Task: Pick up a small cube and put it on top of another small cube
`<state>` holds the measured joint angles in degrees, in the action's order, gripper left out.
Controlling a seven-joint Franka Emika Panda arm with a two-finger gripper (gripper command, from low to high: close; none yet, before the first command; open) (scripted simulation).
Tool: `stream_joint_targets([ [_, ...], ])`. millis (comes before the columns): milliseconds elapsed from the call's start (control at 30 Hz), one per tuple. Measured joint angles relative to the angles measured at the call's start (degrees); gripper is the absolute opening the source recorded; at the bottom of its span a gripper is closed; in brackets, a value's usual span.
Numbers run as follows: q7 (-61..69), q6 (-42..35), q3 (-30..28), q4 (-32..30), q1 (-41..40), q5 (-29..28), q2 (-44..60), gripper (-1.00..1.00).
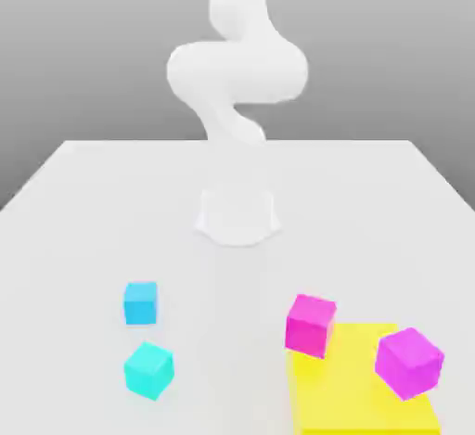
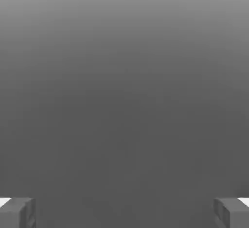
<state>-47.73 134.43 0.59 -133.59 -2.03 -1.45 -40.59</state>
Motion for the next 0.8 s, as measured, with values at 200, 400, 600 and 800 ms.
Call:
stream_joint_targets([
  [200, -4.5, 6.4, 0.5, -4.4, -4.4, -3.4, 12.9, 0.0],
  [400, -8.1, 12.7, -0.5, -8.7, -7.8, -5.6, 25.4, 0.0],
  [600, -9.5, 19.1, -2.4, -13.0, -10.3, -4.7, 37.8, 0.0],
  [800, -6.9, 26.0, -1.6, -16.7, -13.2, 1.3, 49.9, 0.0],
])
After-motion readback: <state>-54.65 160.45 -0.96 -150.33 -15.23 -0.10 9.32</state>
